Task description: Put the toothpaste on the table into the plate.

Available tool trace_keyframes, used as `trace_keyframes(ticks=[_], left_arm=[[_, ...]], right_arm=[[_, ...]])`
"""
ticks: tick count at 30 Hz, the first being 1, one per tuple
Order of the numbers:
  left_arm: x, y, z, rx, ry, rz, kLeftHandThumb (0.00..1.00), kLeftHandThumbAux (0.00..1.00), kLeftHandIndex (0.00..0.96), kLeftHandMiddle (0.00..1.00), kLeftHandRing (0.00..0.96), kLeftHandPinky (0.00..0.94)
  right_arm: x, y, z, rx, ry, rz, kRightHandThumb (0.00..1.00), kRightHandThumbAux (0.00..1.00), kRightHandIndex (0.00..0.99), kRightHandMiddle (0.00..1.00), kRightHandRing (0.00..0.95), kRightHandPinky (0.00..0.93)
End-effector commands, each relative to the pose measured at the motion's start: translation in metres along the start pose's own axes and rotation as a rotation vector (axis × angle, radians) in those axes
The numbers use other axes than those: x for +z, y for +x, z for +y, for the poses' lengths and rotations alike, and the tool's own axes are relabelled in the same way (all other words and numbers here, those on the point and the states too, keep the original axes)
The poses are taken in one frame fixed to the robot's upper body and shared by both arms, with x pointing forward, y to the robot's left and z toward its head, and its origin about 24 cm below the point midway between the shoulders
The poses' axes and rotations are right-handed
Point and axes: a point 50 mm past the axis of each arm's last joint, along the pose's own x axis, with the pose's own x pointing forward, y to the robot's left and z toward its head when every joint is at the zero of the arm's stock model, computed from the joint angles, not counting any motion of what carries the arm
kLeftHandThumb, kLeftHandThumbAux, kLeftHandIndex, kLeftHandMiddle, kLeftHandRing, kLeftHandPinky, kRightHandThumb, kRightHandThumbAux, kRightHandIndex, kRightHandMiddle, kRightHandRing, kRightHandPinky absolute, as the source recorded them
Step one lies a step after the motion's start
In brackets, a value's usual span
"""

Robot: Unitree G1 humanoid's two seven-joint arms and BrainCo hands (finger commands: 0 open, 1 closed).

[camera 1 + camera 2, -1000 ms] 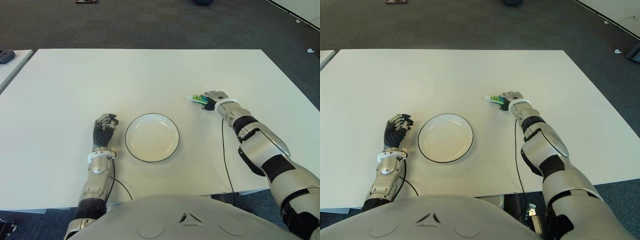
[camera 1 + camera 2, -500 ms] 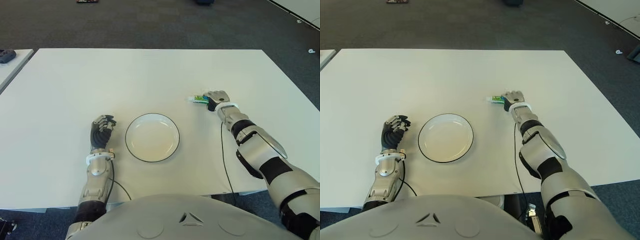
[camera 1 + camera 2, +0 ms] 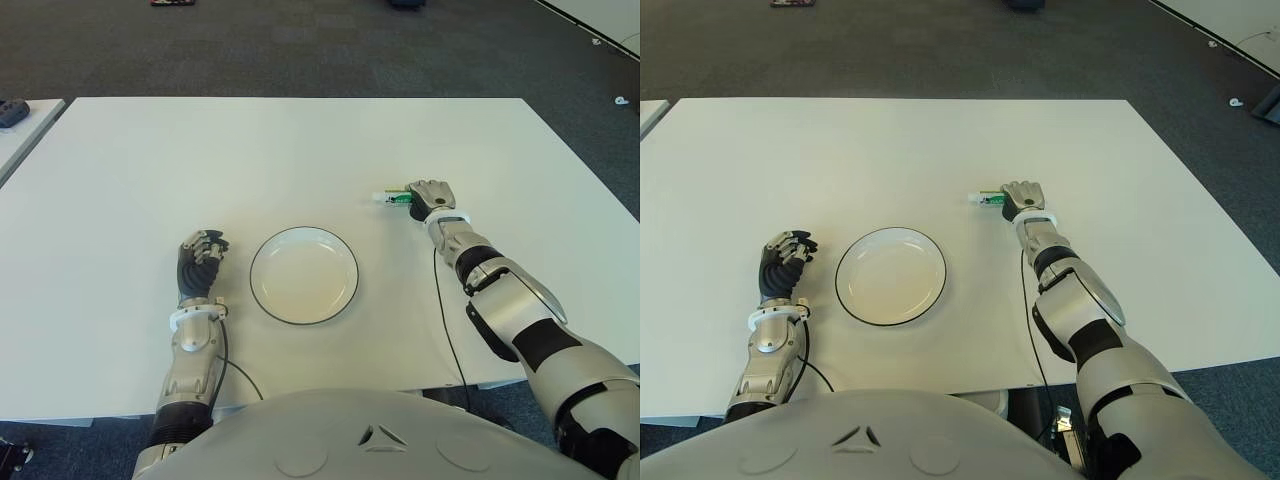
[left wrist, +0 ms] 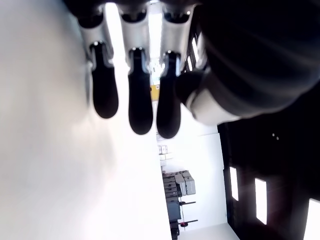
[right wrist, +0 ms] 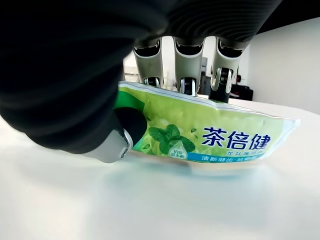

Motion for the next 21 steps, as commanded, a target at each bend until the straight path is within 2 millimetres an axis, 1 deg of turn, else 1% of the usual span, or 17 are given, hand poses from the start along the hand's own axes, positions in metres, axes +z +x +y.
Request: trace_keyframes(ticks=[1,7,21], left_arm=[[-0.0148,-0.0077,0.0015,-0.003,-0.002,0.085,0.702,0.722,0.427,0.517,0.51,0.488],[-0.0149,-0.0082,0.0023,0.001,-0.011,0.086,0.702,0.723,0.427,0.517,0.508,0.484],[-0.0145,-0.0086,0.0044,0.007,-0.02,0.086,0.703,0.722,0.427,0.52,0.509,0.486]], right_arm=[[0.0038,-0.0049,0.0117,0.029,0.012,-0.022,0.703,0.723,0.437,0.727,0.72,0.753],[0.0042,-0.0052,0.0114,0.015,0.009,-0.03,0.701,0.724,0.438,0.764,0.751,0.779],[0.0067,-0.0048,0.0105,-0.005,0.088,-0.012,0.699,0.726,0.438,0.83,0.818,0.83]])
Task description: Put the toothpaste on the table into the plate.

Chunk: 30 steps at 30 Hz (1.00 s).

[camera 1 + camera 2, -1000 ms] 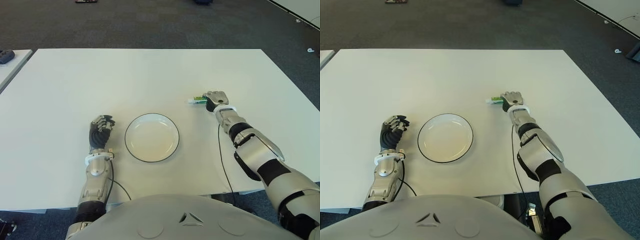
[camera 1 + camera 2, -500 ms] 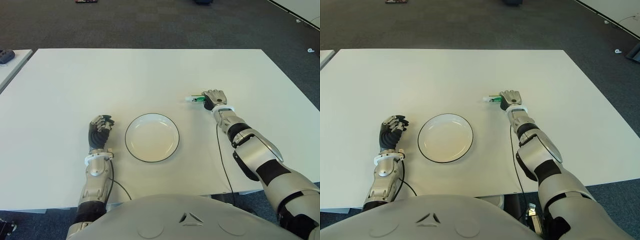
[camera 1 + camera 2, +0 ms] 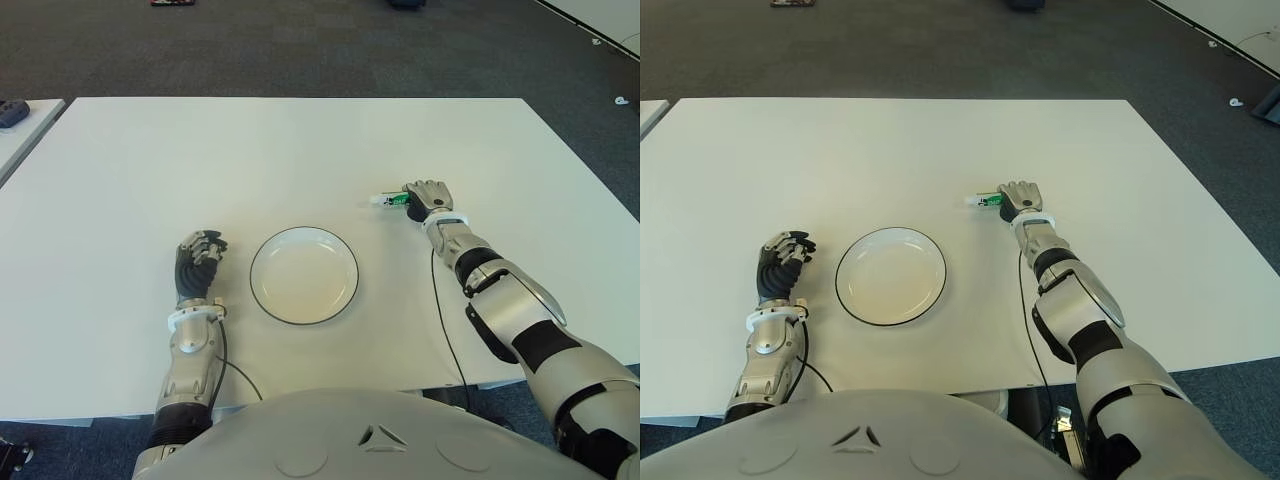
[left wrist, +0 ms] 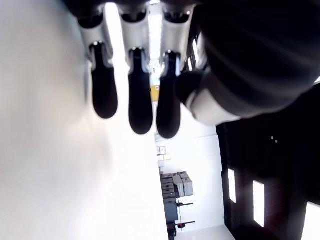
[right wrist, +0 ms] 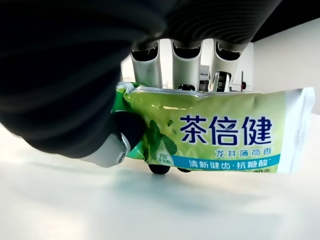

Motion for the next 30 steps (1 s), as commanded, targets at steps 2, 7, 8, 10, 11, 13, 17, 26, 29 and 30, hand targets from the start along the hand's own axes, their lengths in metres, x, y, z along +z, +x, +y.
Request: trace_keyframes(ticks=[2,7,8,10,11,13,17,26,29,30], left_arm=[[-0.014,-0.007,0.002,0.0,-0.007,0.087,0.703,0.722,0.427,0.52,0.509,0.485],[-0.014,-0.007,0.003,0.002,-0.013,0.089,0.703,0.722,0.426,0.519,0.507,0.482],[-0.014,-0.007,0.003,0.002,-0.014,0.089,0.703,0.722,0.426,0.52,0.508,0.483],[-0.014,-0.007,0.003,0.004,-0.014,0.089,0.703,0.722,0.426,0.52,0.508,0.483],[-0.013,-0.007,0.003,0.005,-0.015,0.089,0.703,0.722,0.426,0.52,0.508,0.483],[-0.013,-0.007,0.003,0.007,-0.015,0.09,0.703,0.722,0.426,0.52,0.508,0.483],[-0.013,-0.007,0.003,0.01,-0.014,0.09,0.703,0.722,0.426,0.52,0.508,0.483],[-0.014,-0.007,0.003,0.009,-0.01,0.093,0.702,0.722,0.426,0.514,0.505,0.483],[-0.013,-0.006,0.003,0.007,-0.011,0.092,0.702,0.722,0.426,0.515,0.506,0.484],[-0.013,-0.006,0.003,0.005,-0.011,0.088,0.702,0.722,0.426,0.515,0.506,0.485]], right_arm=[[0.005,-0.003,0.009,0.027,0.059,0.004,0.699,0.726,0.438,0.835,0.824,0.834],[0.005,-0.003,0.008,0.021,0.078,0.008,0.699,0.726,0.438,0.853,0.841,0.852],[0.005,-0.003,0.008,0.019,0.082,0.008,0.699,0.726,0.438,0.858,0.846,0.854],[0.005,-0.003,0.008,0.011,0.092,0.009,0.7,0.726,0.438,0.864,0.851,0.855],[0.006,-0.003,0.007,0.004,0.1,0.008,0.7,0.726,0.438,0.867,0.853,0.856],[0.008,-0.002,0.005,-0.014,0.116,0.005,0.7,0.726,0.438,0.871,0.856,0.856],[0.015,0.002,-0.003,-0.065,0.164,-0.017,0.701,0.725,0.438,0.871,0.855,0.849],[0.046,0.008,-0.026,-0.208,0.27,-0.162,0.705,0.722,0.44,0.854,0.847,0.843],[0.058,0.006,-0.033,-0.268,0.29,-0.244,0.707,0.722,0.44,0.845,0.84,0.835],[0.063,0.005,-0.034,-0.288,0.296,-0.278,0.707,0.722,0.44,0.842,0.838,0.832]])
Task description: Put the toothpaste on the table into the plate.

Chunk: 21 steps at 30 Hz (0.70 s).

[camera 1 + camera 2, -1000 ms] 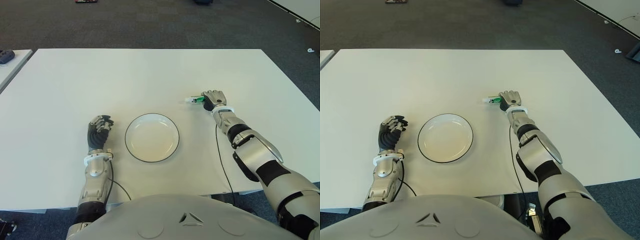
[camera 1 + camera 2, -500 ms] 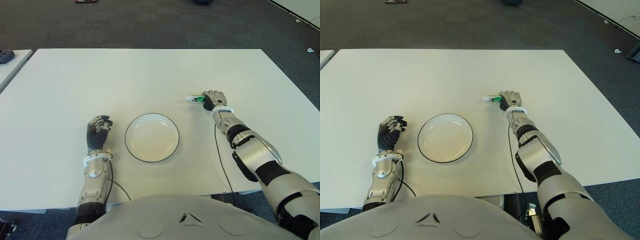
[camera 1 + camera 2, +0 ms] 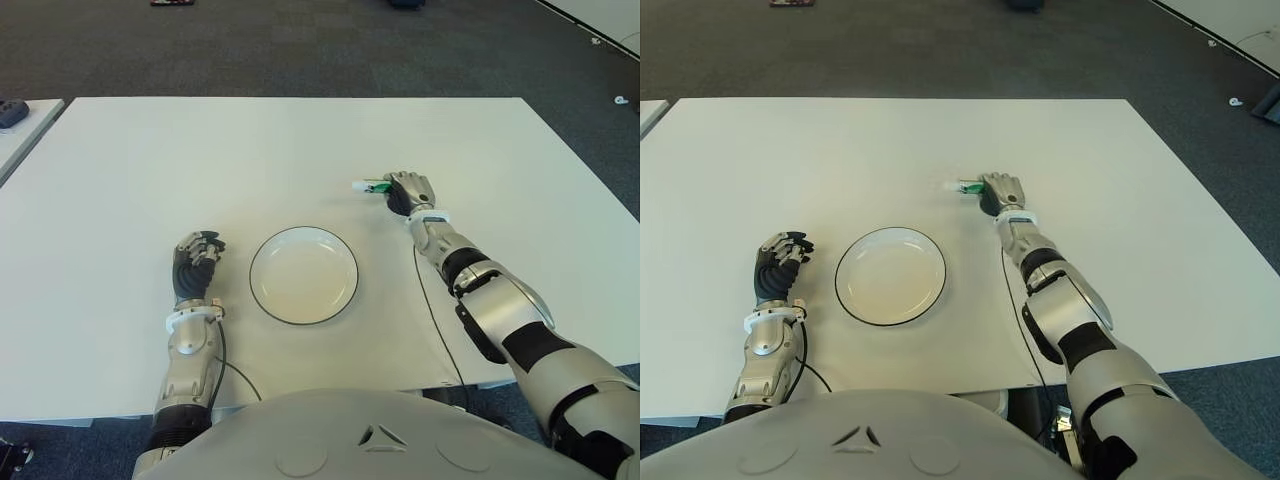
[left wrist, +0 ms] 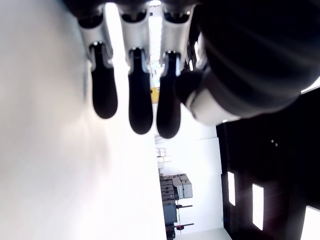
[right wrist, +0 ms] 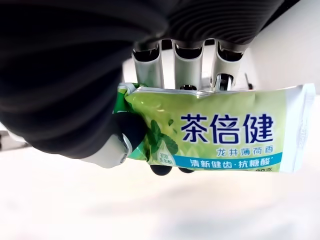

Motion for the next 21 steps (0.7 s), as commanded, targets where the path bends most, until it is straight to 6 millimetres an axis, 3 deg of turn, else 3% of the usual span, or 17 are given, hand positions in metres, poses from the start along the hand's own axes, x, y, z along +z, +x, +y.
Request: trace_keyframes(ticks=[1,8,21], left_arm=[[-0.014,-0.006,0.001,-0.004,0.006,0.083,0.702,0.722,0.426,0.516,0.507,0.485],[-0.013,-0.005,0.0,-0.008,0.004,0.079,0.702,0.722,0.426,0.515,0.506,0.483],[-0.013,-0.004,-0.001,-0.015,0.01,0.066,0.702,0.722,0.427,0.516,0.506,0.483]], right_arm=[[0.025,0.006,-0.01,-0.098,0.046,-0.145,0.707,0.722,0.44,0.837,0.833,0.825],[0.045,0.0,-0.006,-0.129,0.09,-0.267,0.709,0.721,0.44,0.805,0.8,0.79],[0.082,-0.024,0.001,-0.128,0.138,-0.565,0.71,0.721,0.44,0.82,0.822,0.844]])
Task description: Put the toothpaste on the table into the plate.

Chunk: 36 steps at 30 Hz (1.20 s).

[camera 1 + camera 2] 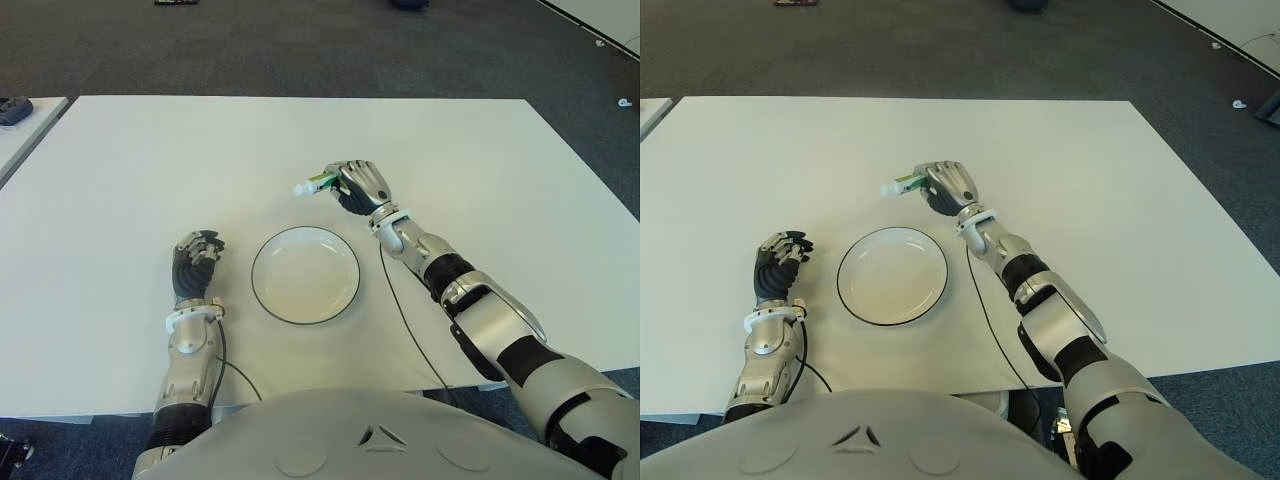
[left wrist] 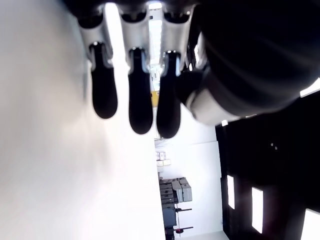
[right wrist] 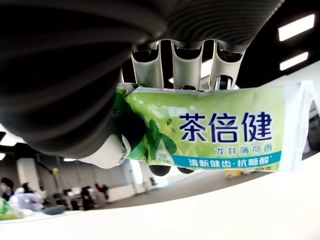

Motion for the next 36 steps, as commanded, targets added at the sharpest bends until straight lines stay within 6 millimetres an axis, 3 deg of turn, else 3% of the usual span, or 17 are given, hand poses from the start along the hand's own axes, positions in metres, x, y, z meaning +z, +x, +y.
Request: trace_keyframes(ticks=[1,13,36], left_arm=[[-0.013,-0.005,0.0,-0.014,0.011,0.071,0.702,0.722,0.427,0.517,0.506,0.483],[-0.013,-0.005,-0.001,-0.024,0.018,0.079,0.701,0.722,0.427,0.522,0.514,0.489],[-0.013,-0.004,-0.003,-0.033,0.061,0.069,0.699,0.722,0.427,0.517,0.516,0.492]], right_arm=[[0.015,-0.01,0.006,0.022,0.014,-0.126,0.71,0.721,0.44,0.821,0.824,0.846],[0.041,-0.029,0.024,0.114,0.06,-0.325,0.711,0.722,0.44,0.834,0.843,0.862],[0.038,-0.053,0.044,0.279,-0.097,-0.454,0.712,0.718,0.441,0.844,0.858,0.866]])
